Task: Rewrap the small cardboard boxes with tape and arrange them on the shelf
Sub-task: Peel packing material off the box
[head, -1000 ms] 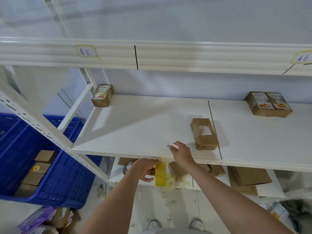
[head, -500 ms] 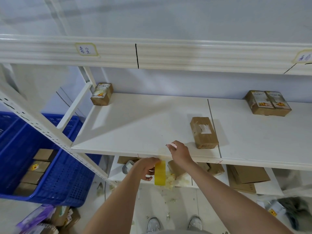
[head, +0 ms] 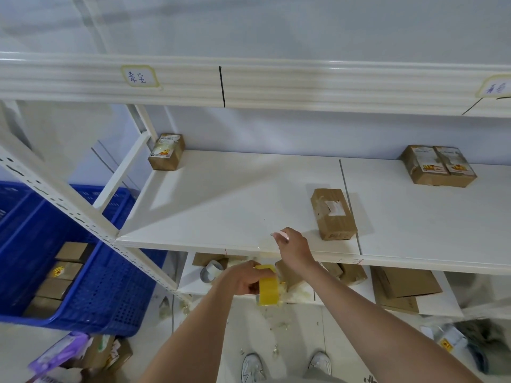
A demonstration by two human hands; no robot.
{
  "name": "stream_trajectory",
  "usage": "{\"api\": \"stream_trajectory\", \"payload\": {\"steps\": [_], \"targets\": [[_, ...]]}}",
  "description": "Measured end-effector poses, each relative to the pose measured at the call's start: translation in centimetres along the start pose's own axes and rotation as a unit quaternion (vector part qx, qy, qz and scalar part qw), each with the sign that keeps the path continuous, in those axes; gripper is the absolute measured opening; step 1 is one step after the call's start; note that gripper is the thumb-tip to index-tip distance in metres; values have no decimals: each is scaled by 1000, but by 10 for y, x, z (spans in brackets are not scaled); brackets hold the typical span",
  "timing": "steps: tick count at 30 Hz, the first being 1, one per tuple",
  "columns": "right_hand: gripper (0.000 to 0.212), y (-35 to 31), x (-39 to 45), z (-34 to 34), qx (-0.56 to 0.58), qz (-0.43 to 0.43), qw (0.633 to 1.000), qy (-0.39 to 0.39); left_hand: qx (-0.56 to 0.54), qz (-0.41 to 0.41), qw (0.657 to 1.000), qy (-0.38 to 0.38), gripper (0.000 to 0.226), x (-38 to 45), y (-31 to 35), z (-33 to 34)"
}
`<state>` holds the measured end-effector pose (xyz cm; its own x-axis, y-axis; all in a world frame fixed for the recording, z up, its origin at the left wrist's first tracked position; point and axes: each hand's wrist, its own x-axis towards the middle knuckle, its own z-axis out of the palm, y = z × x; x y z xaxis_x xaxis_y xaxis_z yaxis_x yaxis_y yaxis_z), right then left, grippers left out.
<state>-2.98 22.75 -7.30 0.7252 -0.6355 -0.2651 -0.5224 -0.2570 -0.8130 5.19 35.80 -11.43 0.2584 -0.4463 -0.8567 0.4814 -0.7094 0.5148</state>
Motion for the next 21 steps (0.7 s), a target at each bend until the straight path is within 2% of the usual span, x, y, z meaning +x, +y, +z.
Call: {"api": "stream_trajectory", "payload": {"steps": [4, 7, 8, 10, 12, 18, 21], "targets": [[30, 4, -1, -4, 9, 2, 1000, 7, 25, 6, 1000, 8, 72, 3, -4, 4], [29, 7, -1, -6, 12, 5, 1000, 12, 34, 7, 999, 23, 93, 4, -9, 1], [29, 8, -1, -6, 14, 8, 1000, 12, 6, 10, 1000, 14, 93, 5, -10, 0], [26, 8, 1, -6, 31, 22, 999, 10, -55, 27, 998, -8, 75, 0, -13, -2], [21, 7, 2, -5, 53, 33, 998, 11, -75, 35, 996, -22, 67, -2, -17, -8], [16, -2, 6, -2, 62, 13, 998, 1, -86, 41, 994, -48, 74, -13, -18, -16], [17, -6, 5, -1, 55, 10, 998, -7, -53, -13, 997, -46, 82, -14, -34, -18]]}}
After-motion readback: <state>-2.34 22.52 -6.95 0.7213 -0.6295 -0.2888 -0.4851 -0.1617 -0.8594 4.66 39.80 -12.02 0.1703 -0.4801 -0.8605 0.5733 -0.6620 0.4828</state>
